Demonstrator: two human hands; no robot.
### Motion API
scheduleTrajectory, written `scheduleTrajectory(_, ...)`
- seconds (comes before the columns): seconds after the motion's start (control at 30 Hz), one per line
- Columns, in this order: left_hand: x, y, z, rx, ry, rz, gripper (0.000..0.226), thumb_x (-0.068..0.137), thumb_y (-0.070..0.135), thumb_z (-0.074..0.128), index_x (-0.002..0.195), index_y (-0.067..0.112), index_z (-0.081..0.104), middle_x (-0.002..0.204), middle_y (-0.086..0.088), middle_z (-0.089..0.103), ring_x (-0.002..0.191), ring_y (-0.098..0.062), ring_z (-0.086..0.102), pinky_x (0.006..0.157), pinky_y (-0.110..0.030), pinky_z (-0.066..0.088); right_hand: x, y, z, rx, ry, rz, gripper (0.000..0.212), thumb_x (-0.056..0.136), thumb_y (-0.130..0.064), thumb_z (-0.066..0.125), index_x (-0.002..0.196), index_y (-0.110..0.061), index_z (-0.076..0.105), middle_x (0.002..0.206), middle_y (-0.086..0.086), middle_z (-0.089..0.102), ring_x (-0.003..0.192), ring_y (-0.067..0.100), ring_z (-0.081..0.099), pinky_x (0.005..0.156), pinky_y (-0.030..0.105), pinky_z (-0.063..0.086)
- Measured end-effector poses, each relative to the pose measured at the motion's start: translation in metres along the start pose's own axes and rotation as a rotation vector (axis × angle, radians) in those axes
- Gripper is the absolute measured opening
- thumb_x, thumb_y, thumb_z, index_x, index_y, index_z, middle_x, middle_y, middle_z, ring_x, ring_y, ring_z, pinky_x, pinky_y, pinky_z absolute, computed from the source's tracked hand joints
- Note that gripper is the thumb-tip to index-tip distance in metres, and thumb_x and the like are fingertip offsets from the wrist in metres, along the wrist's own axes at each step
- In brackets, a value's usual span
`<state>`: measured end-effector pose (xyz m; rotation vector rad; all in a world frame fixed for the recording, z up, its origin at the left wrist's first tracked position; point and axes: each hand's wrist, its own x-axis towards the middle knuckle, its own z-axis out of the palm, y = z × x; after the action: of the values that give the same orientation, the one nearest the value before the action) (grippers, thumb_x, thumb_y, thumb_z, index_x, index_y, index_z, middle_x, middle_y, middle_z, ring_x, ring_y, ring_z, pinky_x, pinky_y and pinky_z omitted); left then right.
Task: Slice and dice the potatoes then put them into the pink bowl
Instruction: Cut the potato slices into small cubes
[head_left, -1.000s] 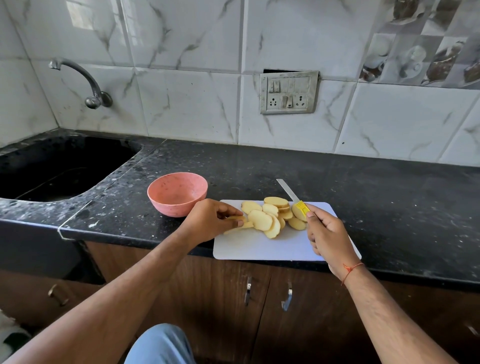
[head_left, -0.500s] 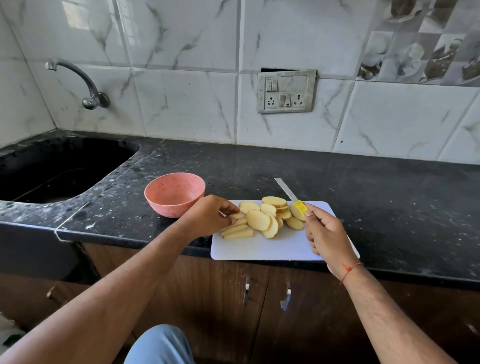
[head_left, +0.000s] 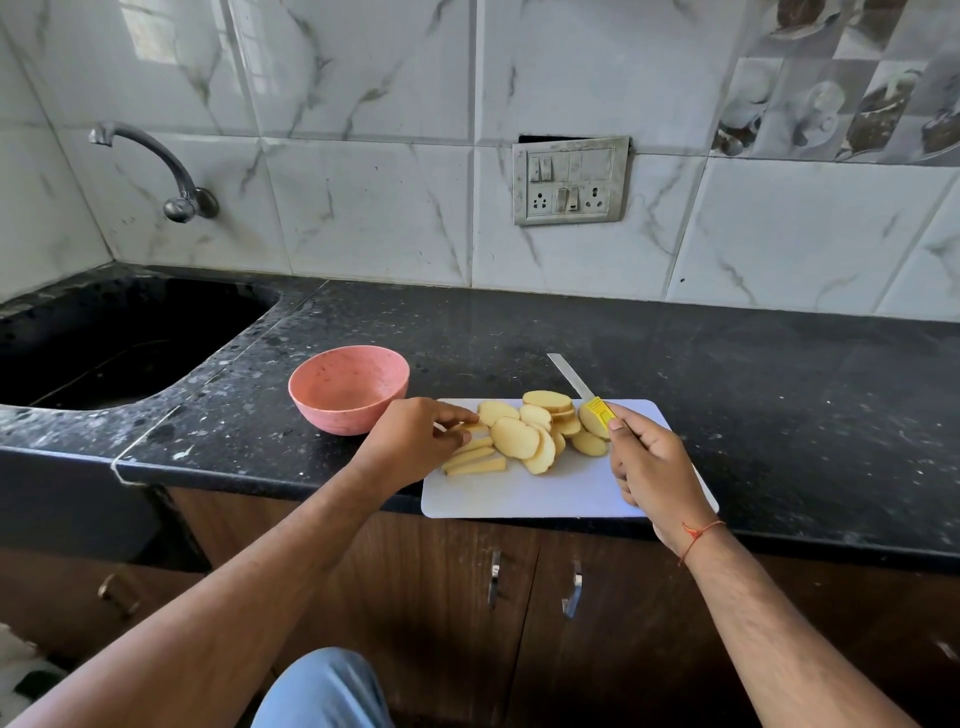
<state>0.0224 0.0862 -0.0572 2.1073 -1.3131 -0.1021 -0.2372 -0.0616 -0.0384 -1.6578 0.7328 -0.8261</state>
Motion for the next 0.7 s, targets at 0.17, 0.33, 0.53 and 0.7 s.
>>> scheduleTrajectory(0.17,-0.001,-0.005,0.011,0.022,-0.025,-0.009,0.028,0.102,0.037,0.069,0.13,0.033,0.076,0.108,0.011,0.061,0.086,0.0,0.058,0.07,-0.003,0.038,0.001,0.002,-0.001,-0.015,-0.002,-0.005,0.032,0.111,-0.024,0.047,0.112,-0.051,0.064,0.068,0.004,0.036,0.053,0.007,0.03,0.046,0.027,0.026)
scheduleTrajectory(0.33,-0.003,-0.008,0.007,0.029,-0.12,0.016,0.04,0.105,0.045,0.06,0.142,0.031,0.068,0.107,0.013,0.056,0.091,-0.005,0.059,0.074,-0.01,0.04,0.003,0.005,-0.001,-0.021,-0.002,-0.009,0.031,0.111,-0.024,0.047,0.115,-0.051,0.062,0.065,0.0,0.037,0.053,0.007,0.031,0.046,0.026,0.026)
scheduleTrajectory(0.53,-0.017,-0.033,0.0,-0.028,-0.083,0.101,0.075,0.082,0.069,0.078,0.147,0.033,0.063,0.119,0.021,0.058,0.105,0.0,0.06,0.082,-0.013,0.048,0.002,0.006,0.0,-0.041,0.002,-0.033,0.033,0.111,-0.023,0.047,0.115,-0.052,0.063,0.062,-0.003,0.038,0.052,0.006,0.031,0.045,0.023,0.028)
scheduleTrajectory(0.7,-0.017,-0.029,0.004,-0.031,-0.067,0.124,0.075,0.073,0.076,0.08,0.138,0.041,0.068,0.115,0.024,0.055,0.107,0.001,0.057,0.088,-0.019,0.049,0.002,0.007,0.004,-0.256,-0.029,-0.076,0.033,0.11,-0.025,0.049,0.136,-0.038,0.064,0.055,-0.013,0.043,0.053,0.005,0.037,0.05,0.021,0.035)
